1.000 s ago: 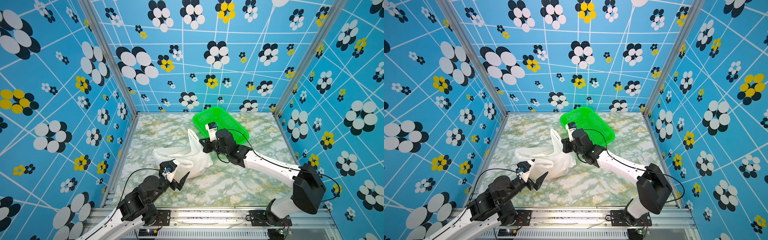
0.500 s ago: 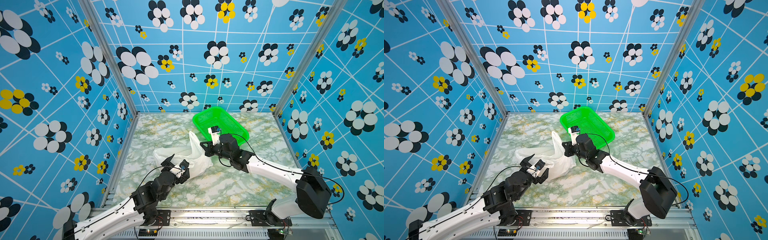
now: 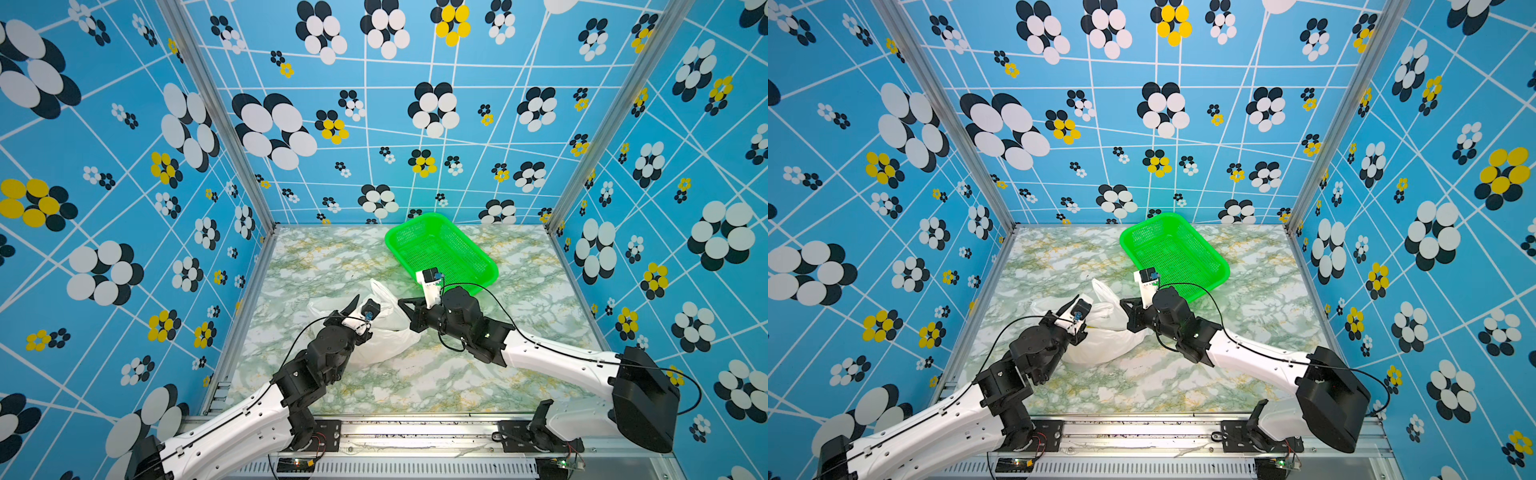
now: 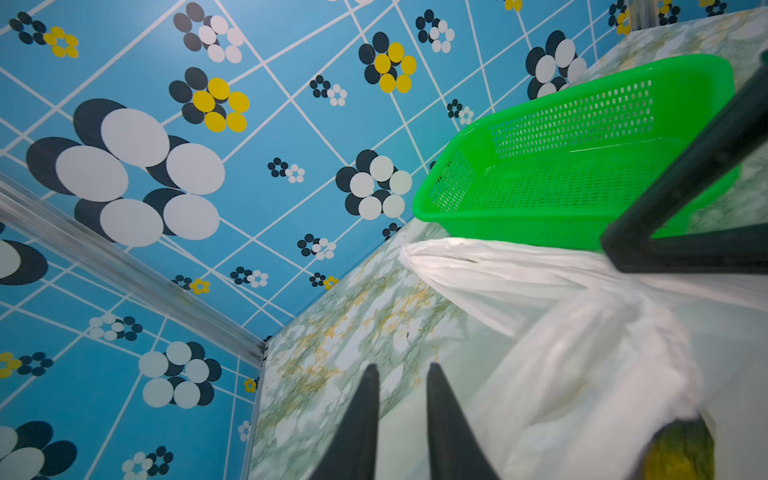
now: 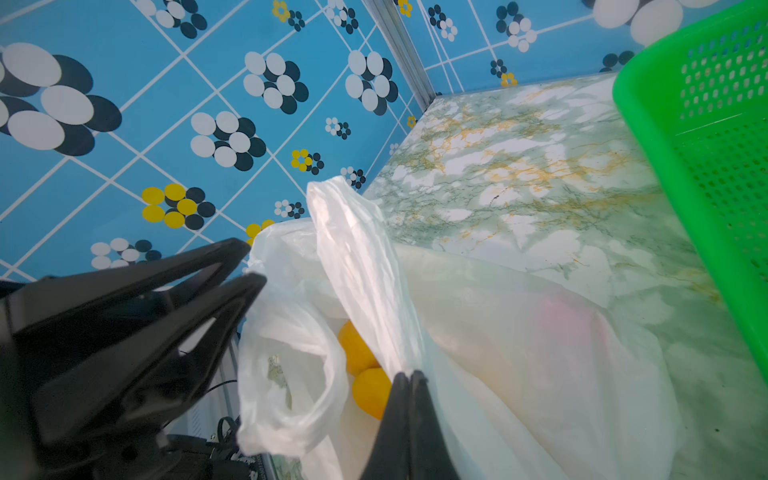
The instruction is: Untie the knot of the plastic bag and take out the fruit
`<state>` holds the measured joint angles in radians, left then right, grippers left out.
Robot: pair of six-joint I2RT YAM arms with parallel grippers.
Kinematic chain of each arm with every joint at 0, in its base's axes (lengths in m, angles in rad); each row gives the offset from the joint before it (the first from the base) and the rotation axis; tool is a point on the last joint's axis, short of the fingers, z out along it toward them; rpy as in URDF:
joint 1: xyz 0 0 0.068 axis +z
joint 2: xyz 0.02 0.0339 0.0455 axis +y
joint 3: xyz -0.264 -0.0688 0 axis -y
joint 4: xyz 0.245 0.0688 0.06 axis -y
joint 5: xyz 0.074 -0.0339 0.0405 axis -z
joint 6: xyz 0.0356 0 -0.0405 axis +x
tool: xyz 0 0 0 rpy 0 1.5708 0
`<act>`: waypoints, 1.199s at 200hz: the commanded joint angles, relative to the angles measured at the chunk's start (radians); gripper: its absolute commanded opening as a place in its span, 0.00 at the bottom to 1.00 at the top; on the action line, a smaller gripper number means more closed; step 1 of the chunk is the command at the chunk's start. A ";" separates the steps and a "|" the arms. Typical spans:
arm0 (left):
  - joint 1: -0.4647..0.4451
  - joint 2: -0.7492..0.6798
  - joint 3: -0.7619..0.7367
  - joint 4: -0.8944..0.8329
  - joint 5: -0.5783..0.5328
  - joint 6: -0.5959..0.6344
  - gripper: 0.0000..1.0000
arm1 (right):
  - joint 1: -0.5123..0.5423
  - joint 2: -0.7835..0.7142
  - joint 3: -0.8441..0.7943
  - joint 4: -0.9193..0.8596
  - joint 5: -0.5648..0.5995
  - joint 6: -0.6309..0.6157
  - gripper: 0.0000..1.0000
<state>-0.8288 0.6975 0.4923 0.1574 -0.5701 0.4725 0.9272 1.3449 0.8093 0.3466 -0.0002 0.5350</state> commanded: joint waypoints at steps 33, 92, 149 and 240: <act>0.077 -0.105 0.032 -0.092 0.175 -0.088 0.62 | 0.007 -0.060 -0.046 0.016 0.119 -0.026 0.00; 0.077 -0.446 -0.027 -0.334 0.461 -0.114 0.81 | 0.006 -0.037 -0.048 0.031 0.129 -0.016 0.00; 0.061 -0.232 0.016 -0.358 0.465 -0.106 0.91 | 0.008 -0.039 -0.054 0.035 0.113 -0.002 0.00; 0.048 0.013 0.046 -0.152 0.243 -0.004 0.84 | 0.008 -0.022 -0.047 0.040 0.104 0.000 0.00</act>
<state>-0.7986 0.7033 0.4999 -0.0959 -0.2630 0.4404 0.9291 1.3121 0.7628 0.3565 0.1032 0.5323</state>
